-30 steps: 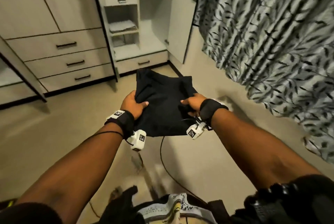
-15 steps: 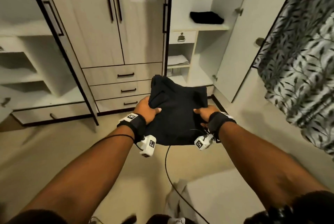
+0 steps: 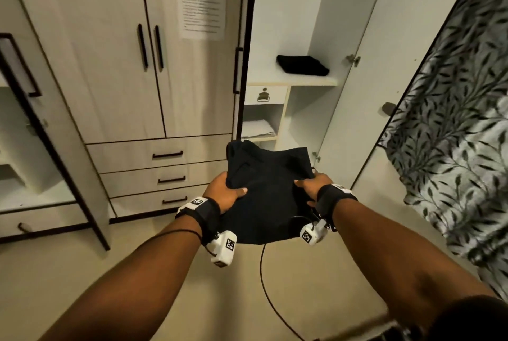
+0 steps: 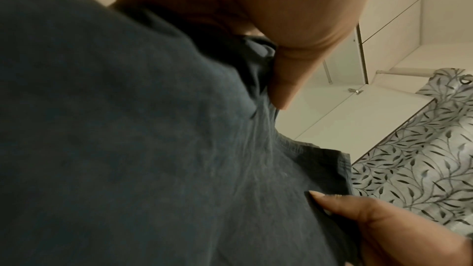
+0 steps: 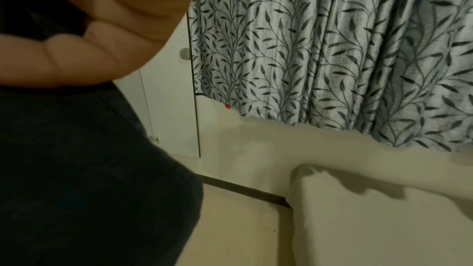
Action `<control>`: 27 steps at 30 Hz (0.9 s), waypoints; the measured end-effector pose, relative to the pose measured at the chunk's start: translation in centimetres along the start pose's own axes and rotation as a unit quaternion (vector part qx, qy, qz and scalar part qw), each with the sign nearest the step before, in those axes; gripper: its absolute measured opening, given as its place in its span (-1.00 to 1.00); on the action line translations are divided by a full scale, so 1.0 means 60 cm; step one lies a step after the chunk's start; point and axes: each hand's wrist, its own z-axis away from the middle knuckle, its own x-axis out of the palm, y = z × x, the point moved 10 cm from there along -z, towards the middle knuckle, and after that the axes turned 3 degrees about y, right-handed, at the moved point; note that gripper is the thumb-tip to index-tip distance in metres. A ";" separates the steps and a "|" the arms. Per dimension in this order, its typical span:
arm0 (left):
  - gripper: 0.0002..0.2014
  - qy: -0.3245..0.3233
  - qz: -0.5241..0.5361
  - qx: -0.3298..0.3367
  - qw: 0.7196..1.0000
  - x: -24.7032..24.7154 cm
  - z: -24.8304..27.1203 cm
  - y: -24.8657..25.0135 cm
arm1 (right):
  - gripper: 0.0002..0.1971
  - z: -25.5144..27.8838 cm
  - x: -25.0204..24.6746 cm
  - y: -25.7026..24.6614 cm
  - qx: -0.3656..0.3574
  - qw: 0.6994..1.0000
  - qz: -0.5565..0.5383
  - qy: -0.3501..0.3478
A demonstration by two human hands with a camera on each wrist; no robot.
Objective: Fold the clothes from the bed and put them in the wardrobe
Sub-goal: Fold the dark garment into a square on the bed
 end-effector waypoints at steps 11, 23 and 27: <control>-0.55 -0.086 0.068 0.033 0.993 0.088 -0.292 0.075 | -0.62 -0.245 -0.062 -0.134 -0.025 0.995 0.021 0.090; -0.57 -0.131 -0.007 0.116 0.984 0.135 -0.603 0.197 | -0.71 -0.420 -0.109 -0.218 0.014 0.982 -0.009 0.190; -0.62 -0.130 0.015 0.103 0.986 0.184 -0.669 0.196 | -0.67 -0.478 -0.132 -0.232 0.005 0.979 0.007 0.202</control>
